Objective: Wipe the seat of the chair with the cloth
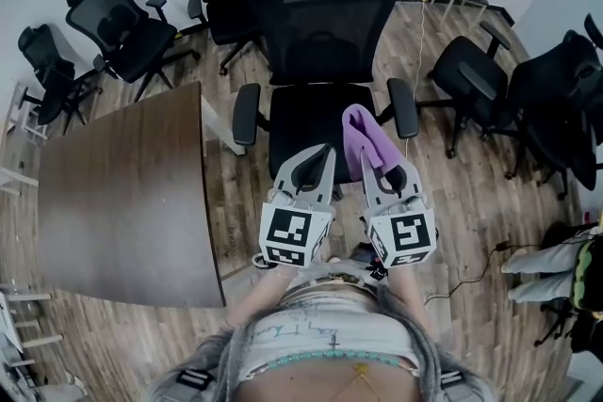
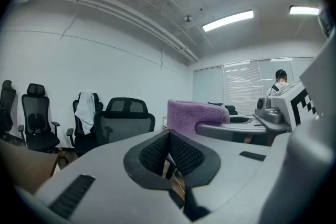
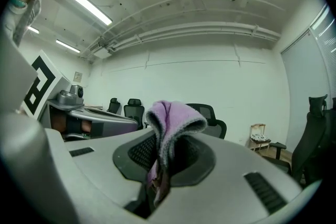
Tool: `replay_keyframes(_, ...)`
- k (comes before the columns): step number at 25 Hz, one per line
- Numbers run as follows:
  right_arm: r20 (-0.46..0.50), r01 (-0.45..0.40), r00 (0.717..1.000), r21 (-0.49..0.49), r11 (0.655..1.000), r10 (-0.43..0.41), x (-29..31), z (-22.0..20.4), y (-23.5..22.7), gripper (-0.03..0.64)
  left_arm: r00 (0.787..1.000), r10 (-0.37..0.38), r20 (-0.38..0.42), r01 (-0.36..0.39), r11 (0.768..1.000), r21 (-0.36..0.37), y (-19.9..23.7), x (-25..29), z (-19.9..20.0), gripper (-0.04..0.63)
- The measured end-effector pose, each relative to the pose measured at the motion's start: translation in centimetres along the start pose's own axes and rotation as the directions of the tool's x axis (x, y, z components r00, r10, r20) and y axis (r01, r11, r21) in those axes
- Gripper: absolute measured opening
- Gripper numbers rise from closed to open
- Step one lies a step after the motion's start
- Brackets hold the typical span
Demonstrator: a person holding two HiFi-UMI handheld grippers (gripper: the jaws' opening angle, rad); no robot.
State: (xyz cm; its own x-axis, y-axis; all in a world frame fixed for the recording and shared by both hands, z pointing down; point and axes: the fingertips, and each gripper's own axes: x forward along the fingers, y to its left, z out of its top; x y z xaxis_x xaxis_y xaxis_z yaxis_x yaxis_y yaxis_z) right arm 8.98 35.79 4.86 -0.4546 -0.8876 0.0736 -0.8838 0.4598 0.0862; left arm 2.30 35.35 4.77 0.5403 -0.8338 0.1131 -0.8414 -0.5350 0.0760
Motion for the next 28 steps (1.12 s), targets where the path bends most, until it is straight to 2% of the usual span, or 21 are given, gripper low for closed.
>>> replay_keyframes(8,-0.003,0.052,0.999,0.003,0.999,-0.052,6.2,0.4,-1.2,0.048,0.999,-0.042,0.005,0.042,0.999,0.017,5.4,4.1,1.0,0.009)
replay_keyframes(17,-0.028,0.06,0.998,0.008,0.998,-0.06,10.9,-0.3,0.0,0.048,0.996,-0.082,-0.027,0.082,0.997,0.009,9.4,6.4,0.2,0.009)
replay_keyframes(24,-0.036,0.058,0.998,0.015,0.998,-0.057,13.5,0.1,-2.0,0.048,0.997,-0.07,-0.031,0.07,0.998,0.004,10.7,9.5,1.0,0.009)
replay_keyframes(28,-0.035,0.036,0.999,0.02,0.999,-0.036,14.8,-0.2,-5.0,0.048,0.999,-0.039,-0.033,0.039,0.999,-0.001,10.6,12.3,1.1,0.009)
